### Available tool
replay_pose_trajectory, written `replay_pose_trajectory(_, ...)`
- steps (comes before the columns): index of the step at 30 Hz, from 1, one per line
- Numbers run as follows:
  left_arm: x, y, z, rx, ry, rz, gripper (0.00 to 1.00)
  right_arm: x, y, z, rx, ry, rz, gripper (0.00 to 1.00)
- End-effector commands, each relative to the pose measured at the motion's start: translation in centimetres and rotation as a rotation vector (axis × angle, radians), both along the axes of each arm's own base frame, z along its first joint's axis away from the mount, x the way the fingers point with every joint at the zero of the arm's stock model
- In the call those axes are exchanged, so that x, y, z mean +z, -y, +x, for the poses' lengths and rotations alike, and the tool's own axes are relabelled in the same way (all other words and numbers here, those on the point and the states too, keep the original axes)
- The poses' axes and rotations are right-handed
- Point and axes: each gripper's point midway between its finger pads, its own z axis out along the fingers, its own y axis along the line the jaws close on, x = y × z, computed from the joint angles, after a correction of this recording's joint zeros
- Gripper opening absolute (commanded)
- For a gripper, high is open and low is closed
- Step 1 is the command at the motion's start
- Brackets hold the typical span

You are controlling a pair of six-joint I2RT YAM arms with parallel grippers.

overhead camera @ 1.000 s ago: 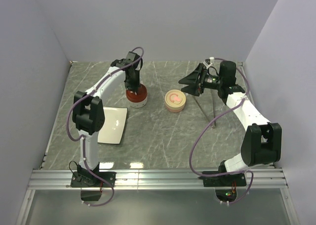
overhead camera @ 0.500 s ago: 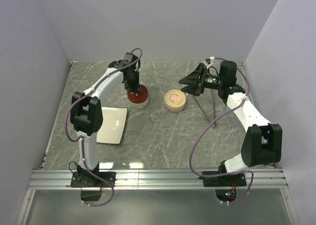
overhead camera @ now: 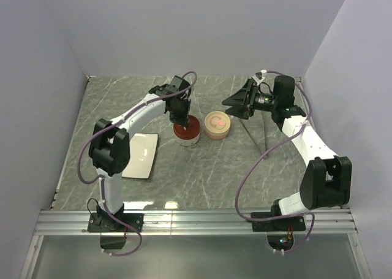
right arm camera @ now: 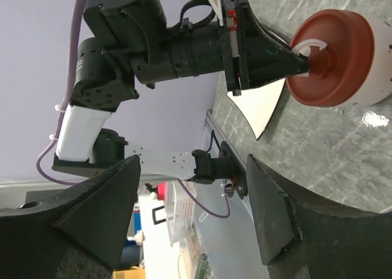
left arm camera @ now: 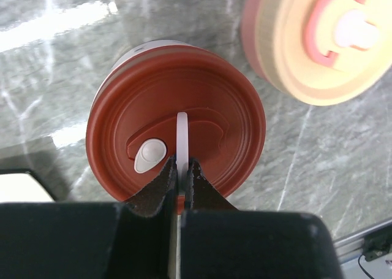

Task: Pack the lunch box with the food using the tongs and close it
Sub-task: Move the lunch box

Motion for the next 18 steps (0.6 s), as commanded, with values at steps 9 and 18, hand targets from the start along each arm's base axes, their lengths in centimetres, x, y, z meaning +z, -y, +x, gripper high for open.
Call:
replay_pose_trajectory(9,-6.0,-1.1,-2.6,-0.038,-0.134,0.122,0.0,2.2,0.4,-0.7,0.0,0.106,-0.02,0.77)
replay_pose_trajectory(18,-6.9,-1.1,-4.1,-0.061,-0.176,0.098,0.0,2.3,0.4,-0.8,-0.001,0.11,-0.019,0.77)
